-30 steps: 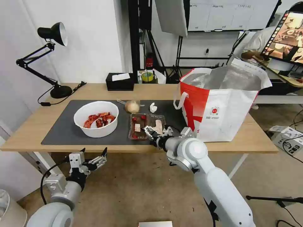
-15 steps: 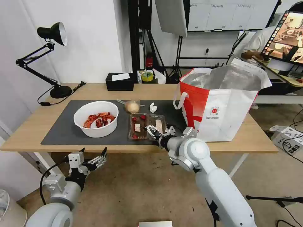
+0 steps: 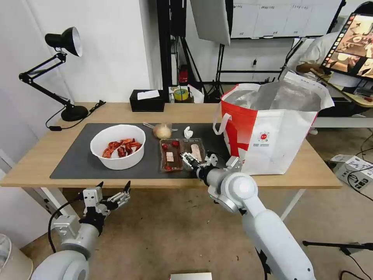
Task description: Pick up the trash from the table and place it into the takeout bag.
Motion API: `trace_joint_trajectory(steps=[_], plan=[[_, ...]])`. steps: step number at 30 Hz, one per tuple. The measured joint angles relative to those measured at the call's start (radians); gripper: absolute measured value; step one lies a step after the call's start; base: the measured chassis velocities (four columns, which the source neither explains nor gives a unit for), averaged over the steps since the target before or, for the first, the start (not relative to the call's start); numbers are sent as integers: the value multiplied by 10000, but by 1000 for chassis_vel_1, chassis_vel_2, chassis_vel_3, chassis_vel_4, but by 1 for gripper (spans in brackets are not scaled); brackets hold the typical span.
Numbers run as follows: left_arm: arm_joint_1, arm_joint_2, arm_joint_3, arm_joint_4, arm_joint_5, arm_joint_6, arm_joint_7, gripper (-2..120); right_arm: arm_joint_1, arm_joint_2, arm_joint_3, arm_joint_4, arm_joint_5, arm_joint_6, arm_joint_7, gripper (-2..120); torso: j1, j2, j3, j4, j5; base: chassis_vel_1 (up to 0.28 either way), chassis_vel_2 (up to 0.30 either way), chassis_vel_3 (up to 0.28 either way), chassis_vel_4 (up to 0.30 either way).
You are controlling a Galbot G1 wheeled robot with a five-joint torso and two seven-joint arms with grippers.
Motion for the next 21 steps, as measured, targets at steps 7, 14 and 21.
trace_joint_trajectory(steps=[7, 14, 21], plan=[[18, -7, -39, -43, -12, -55, 0, 100, -18, -66, -214, -22, -948, -2, -639, 100, -2, 0, 0, 1, 0, 0, 0, 0, 0], [51, -22, -48, -63, -16, -109, 0, 100, -20, -129, -439, -37, -1973, -77, -1196, 100, -1, 0, 0, 1, 0, 0, 0, 0, 0], [52, -13, -82, -105, -16, -163, 0, 100, 16, -168, -628, 12, -2946, -275, -1429, 100, -2, 0, 0, 1, 0, 0, 0, 0, 0]])
